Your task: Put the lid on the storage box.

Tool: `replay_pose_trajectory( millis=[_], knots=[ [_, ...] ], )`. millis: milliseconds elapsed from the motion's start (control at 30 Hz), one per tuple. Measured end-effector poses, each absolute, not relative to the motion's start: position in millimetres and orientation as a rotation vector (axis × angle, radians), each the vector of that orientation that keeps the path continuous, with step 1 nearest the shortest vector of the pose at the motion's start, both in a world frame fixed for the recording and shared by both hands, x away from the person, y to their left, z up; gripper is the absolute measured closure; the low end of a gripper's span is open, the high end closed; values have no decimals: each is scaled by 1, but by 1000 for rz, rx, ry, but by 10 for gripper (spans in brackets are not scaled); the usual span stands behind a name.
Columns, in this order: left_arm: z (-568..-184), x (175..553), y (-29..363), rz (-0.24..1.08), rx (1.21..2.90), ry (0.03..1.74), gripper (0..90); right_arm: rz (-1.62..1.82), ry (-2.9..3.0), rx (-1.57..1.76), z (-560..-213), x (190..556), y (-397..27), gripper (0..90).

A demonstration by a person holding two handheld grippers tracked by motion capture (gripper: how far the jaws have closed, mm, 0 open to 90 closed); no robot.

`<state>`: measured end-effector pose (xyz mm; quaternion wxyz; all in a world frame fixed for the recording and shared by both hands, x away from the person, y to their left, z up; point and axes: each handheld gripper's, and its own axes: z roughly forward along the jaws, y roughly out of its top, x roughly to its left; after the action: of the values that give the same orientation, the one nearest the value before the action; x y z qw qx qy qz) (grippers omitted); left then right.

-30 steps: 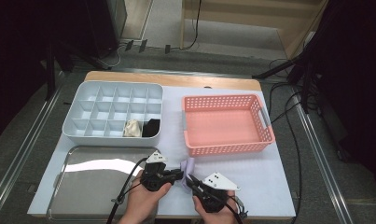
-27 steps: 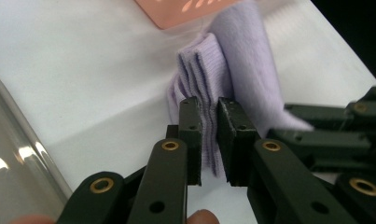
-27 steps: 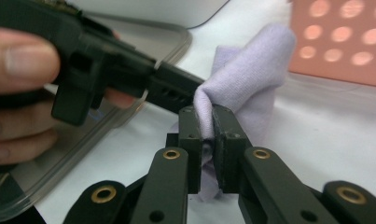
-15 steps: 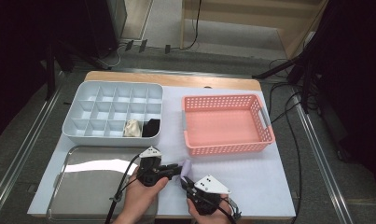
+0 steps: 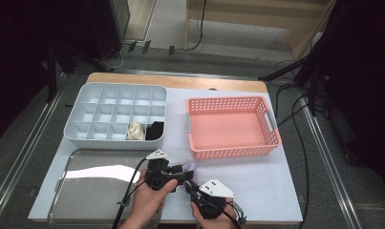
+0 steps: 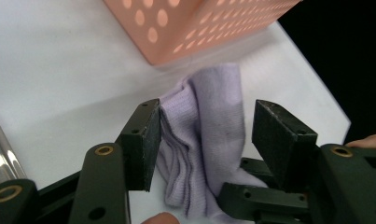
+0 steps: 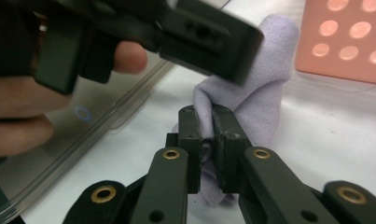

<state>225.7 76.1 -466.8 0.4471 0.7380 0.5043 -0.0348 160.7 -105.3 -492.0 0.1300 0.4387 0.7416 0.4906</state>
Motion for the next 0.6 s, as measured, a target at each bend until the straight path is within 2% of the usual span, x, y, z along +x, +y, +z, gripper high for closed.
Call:
replay_pose_trajectory(
  millis=[67, 133, 167, 333, 500, 600],
  knots=[
    [-467, 226, 77, -81, 1818, 1260, 565, 1424, 2155, 1276, -492, 160, -105, 838],
    [-467, 227, 77, -93, 1822, 1251, 722, 1428, 2158, 1276, -491, 160, -106, 823],
    [-467, 226, 77, -79, 1825, 1252, 761, 1436, 2167, 1281, -490, 160, -108, 801],
    [-468, 227, 78, -64, 1841, 1244, 804, 1530, 2188, 1301, -483, 157, -118, 726],
    [-468, 226, 78, -68, 1838, 1241, 805, 1583, 2074, 1297, -468, 151, -136, 879],
    [-468, 226, 77, -70, 1836, 1238, 804, 1569, 2069, 1323, -468, 156, -136, 892]
  ],
)
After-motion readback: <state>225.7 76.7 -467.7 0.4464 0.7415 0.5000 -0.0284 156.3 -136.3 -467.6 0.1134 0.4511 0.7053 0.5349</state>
